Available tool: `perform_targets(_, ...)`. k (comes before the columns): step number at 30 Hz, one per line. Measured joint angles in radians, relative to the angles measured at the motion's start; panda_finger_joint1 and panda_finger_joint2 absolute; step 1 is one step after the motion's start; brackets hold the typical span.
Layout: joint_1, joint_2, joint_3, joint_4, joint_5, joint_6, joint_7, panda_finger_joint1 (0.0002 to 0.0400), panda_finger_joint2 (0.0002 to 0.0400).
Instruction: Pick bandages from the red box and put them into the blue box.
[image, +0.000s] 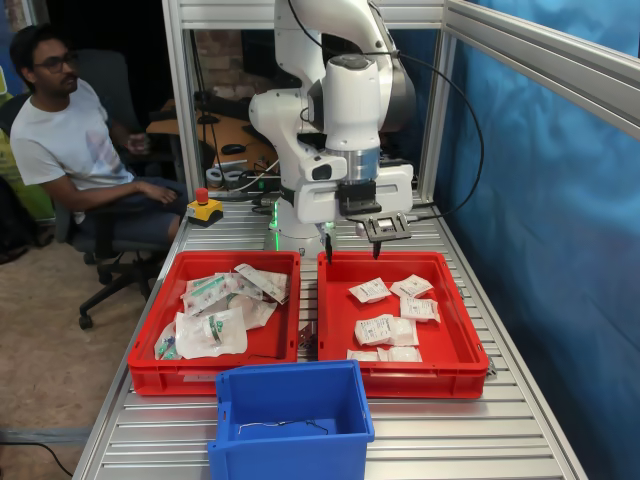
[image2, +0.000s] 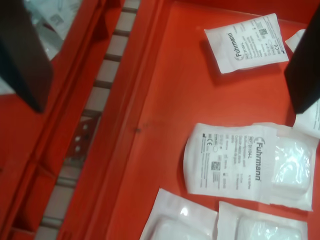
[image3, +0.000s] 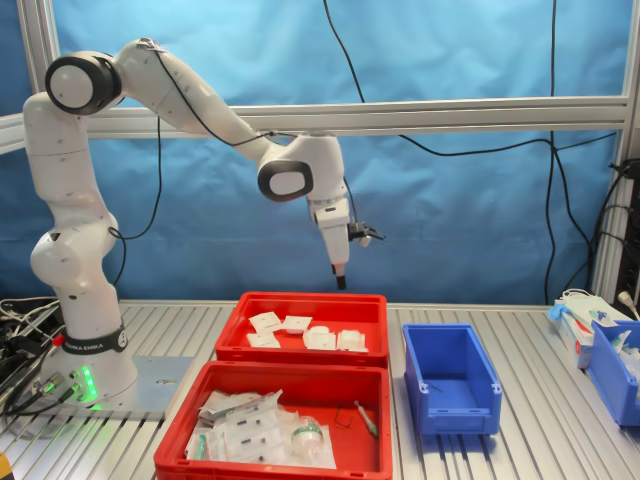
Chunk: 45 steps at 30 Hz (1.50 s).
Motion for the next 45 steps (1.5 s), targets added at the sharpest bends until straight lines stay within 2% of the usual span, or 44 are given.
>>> perform_targets(6,0.0,0.003,0.025,-0.032,0.006,0.042,0.0,0.04,0.04)
perform_targets(16,0.006,0.048,0.062,-0.034,0.041,0.112,0.0,0.04,0.04)
perform_targets(26,0.022,0.126,0.072,-0.005,0.045,0.128,0.0,0.04,0.04)
perform_targets(45,0.035,0.297,0.074,0.124,0.046,0.134,0.0,0.04,0.04)
